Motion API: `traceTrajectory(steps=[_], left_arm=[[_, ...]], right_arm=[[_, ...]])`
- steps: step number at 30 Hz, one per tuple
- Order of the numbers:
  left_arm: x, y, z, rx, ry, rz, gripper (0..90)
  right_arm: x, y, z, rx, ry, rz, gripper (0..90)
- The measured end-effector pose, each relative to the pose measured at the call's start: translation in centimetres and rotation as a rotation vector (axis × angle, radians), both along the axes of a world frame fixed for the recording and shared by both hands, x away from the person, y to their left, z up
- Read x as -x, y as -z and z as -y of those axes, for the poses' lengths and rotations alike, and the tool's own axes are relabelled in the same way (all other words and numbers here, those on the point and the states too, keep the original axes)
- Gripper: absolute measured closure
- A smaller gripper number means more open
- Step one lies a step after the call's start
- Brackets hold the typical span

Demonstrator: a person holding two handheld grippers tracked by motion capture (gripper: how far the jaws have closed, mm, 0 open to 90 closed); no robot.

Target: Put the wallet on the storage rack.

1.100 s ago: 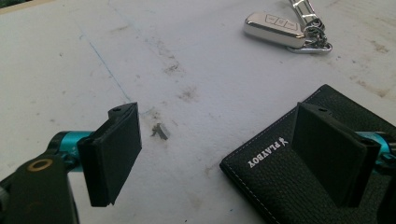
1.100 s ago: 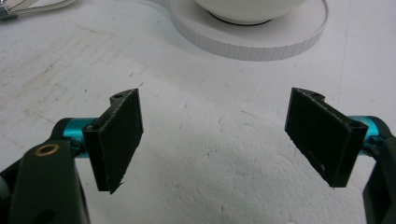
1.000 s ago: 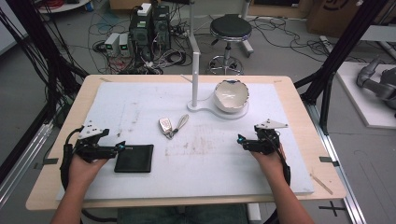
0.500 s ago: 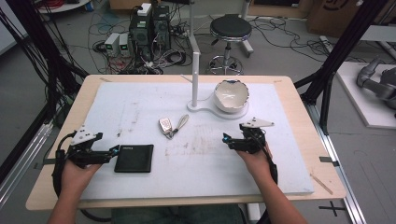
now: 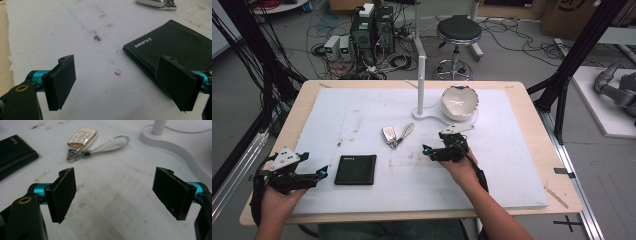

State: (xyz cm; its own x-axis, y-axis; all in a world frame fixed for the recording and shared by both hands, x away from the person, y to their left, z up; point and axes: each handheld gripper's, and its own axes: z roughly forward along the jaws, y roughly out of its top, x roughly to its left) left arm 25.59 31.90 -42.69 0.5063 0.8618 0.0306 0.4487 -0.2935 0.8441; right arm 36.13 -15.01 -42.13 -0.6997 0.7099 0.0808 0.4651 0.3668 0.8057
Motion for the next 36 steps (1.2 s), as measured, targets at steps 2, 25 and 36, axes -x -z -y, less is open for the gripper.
traceTrajectory(steps=[2,25,36], left_arm=[[0.4,0.0,-0.2,-0.003,-0.002,-0.001,16.5],[3.3,0.0,-1.2,-0.016,-0.036,0.011,16.5],[3.6,-0.2,-1.5,-0.013,-0.039,0.02,16.5]], right_arm=[[0.1,-0.1,-1.2,0.008,-0.029,0.006,19.3],[1.7,1.1,-13.4,0.037,-0.305,-0.081,19.3],[1.8,2.9,-16.1,0.049,-0.305,-0.183,19.8]])
